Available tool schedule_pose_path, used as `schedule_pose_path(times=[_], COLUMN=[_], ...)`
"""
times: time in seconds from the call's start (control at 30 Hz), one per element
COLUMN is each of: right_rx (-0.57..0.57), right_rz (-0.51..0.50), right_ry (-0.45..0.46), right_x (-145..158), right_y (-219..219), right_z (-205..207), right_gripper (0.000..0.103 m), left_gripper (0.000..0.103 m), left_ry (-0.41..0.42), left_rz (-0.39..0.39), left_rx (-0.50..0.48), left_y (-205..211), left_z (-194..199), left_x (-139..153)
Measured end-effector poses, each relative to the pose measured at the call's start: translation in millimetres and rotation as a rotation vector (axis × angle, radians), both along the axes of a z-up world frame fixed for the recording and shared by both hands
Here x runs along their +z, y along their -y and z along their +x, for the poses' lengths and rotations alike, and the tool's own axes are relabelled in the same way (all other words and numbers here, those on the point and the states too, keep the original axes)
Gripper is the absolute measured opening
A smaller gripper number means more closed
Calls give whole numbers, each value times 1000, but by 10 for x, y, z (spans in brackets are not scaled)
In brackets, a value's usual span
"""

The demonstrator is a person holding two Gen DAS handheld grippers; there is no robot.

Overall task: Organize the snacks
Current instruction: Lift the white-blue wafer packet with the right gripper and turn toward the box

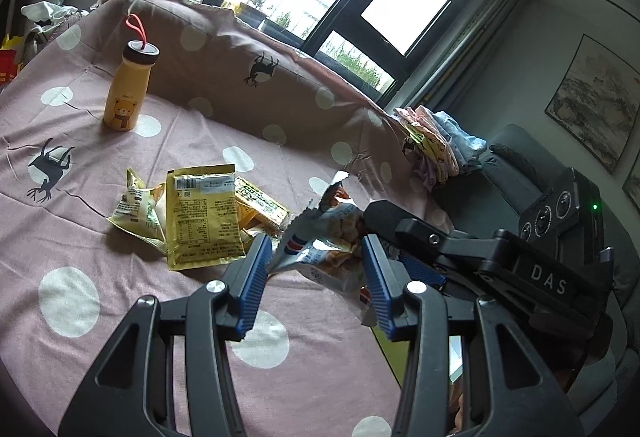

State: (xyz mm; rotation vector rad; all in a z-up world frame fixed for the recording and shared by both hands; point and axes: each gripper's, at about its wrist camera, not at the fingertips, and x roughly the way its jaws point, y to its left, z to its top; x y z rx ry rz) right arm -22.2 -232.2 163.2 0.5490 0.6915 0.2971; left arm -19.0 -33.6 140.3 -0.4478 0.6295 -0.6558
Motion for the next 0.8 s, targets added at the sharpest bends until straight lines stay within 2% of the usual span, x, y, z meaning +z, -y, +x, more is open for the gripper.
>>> schedule_pose_path(times=[0.8], right_rx=[15], right_rz=[-27], right_ry=[63], right_x=[163], right_y=[7], right_z=[-133], right_gripper=[47], left_gripper=[45], left_ry=[77], left_rz=[1], left_rx=[-8], left_y=[16], left_z=[-154], left_x=[120])
